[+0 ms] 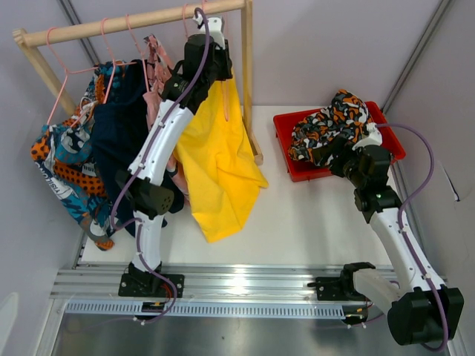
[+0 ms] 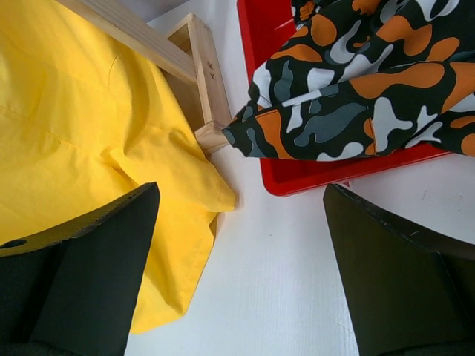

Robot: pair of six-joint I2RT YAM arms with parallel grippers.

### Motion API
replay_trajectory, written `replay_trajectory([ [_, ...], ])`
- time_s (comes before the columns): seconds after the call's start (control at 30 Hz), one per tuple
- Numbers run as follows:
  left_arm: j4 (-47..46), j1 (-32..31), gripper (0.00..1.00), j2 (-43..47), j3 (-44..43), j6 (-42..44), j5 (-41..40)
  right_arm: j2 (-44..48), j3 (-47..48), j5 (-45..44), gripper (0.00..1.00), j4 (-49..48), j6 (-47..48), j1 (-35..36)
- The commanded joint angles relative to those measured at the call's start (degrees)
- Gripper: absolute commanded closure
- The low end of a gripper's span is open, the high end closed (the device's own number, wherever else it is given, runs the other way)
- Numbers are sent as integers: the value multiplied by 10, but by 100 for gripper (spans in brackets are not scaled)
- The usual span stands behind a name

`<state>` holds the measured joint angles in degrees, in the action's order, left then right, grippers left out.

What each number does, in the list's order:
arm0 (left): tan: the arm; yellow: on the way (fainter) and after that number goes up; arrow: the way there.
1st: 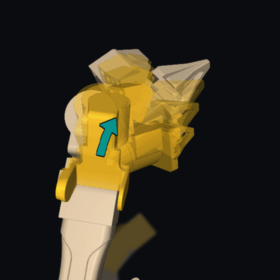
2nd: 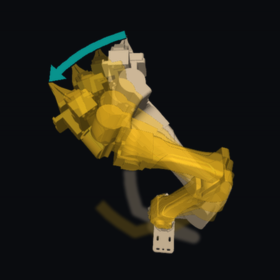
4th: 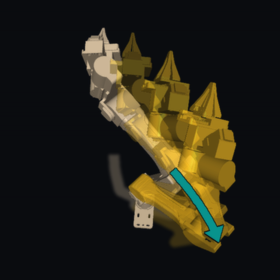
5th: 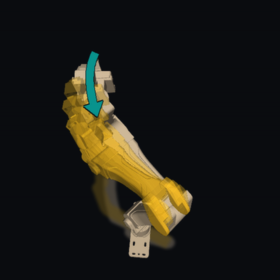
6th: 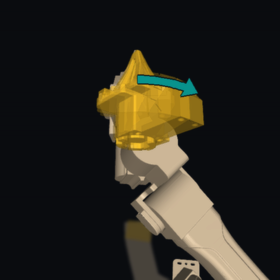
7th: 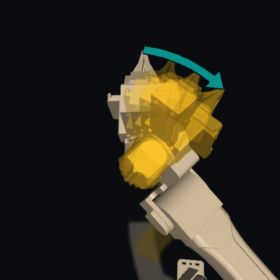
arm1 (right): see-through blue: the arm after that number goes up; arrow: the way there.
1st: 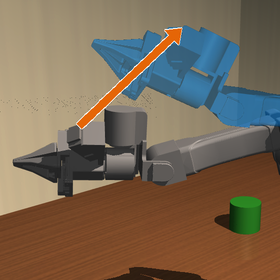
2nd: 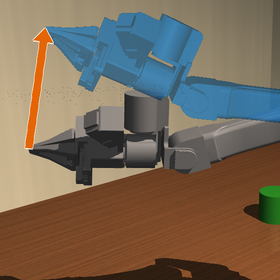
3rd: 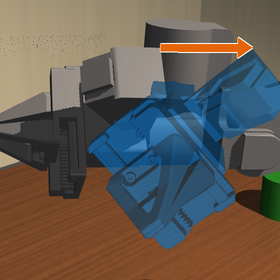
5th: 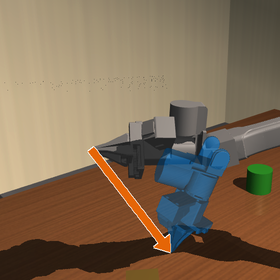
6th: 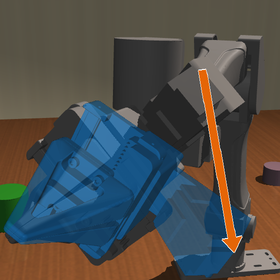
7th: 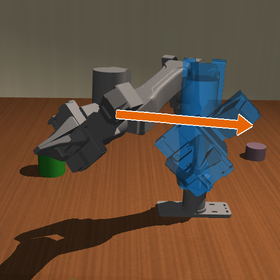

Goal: Remove the shorts from the hanger

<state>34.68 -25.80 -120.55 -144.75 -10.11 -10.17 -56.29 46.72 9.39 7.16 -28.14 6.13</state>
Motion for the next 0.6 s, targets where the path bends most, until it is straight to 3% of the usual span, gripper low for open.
replay_trajectory([
  [0.0, 9, -12, 64, 39, 18, -15, 23, 11, -3, -17, 1, -10, -4, 6],
  [0.2, 16, -55, 15, 191, 136, -3, 45, 20, -13, -19, 0, -11, -6, 8],
  [0.3, 30, -58, 10, 261, 164, -7, 54, 24, -15, -19, 0, -12, -9, 12],
  [0.33, 34, -58, 3, 276, 186, -6, 60, 24, -16, -18, 1, -11, -10, 13],
  [0.57, 35, -55, 1, 368, 240, 23, 4, 30, -15, -17, 1, -12, -15, 16],
])
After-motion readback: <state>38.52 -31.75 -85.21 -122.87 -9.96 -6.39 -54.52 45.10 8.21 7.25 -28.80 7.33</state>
